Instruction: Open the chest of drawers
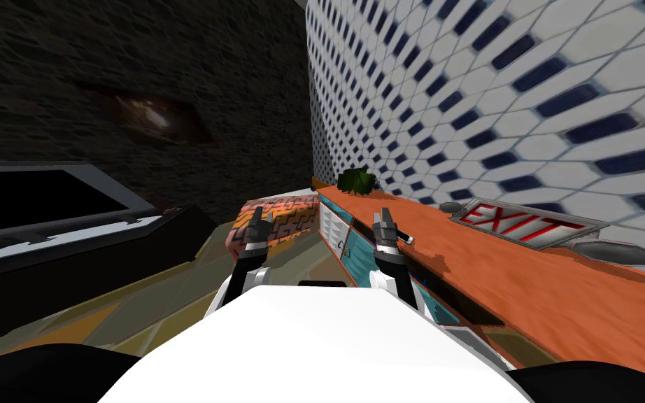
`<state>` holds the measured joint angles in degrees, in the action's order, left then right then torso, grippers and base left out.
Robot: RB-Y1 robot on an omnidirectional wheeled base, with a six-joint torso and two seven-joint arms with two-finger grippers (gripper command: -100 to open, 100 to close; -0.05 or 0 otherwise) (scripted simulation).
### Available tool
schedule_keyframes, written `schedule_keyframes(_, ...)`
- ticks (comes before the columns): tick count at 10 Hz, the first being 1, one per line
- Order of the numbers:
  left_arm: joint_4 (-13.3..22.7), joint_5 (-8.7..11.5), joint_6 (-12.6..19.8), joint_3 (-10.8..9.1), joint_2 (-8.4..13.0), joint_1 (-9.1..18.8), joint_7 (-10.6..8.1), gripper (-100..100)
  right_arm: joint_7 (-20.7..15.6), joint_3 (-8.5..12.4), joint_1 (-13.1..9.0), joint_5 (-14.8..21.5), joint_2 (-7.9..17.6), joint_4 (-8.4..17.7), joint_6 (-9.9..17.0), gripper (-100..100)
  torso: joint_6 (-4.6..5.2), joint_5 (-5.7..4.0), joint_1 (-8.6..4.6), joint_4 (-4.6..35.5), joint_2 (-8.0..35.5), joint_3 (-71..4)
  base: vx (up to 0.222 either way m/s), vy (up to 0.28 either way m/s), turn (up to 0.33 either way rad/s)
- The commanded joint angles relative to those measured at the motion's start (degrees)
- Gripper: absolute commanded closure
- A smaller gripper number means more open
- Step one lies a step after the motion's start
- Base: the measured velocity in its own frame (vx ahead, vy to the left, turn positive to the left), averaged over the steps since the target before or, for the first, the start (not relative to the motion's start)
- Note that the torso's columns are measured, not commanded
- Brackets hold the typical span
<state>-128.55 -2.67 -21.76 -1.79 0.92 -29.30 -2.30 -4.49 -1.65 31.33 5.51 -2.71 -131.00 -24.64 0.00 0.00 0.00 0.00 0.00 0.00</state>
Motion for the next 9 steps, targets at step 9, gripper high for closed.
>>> schedule_keyframes(9, 0.0, 0.0, 0.0, 0.00, 0.0, 0.0, 0.00, 0, 0.0, 0.0, 0.0, 0.0, 0.0, 0.0, 0.0, 0, 0.00, 0.00, 0.00, 35.4, 35.4, -70.7, 0.000, 0.000, 0.000)
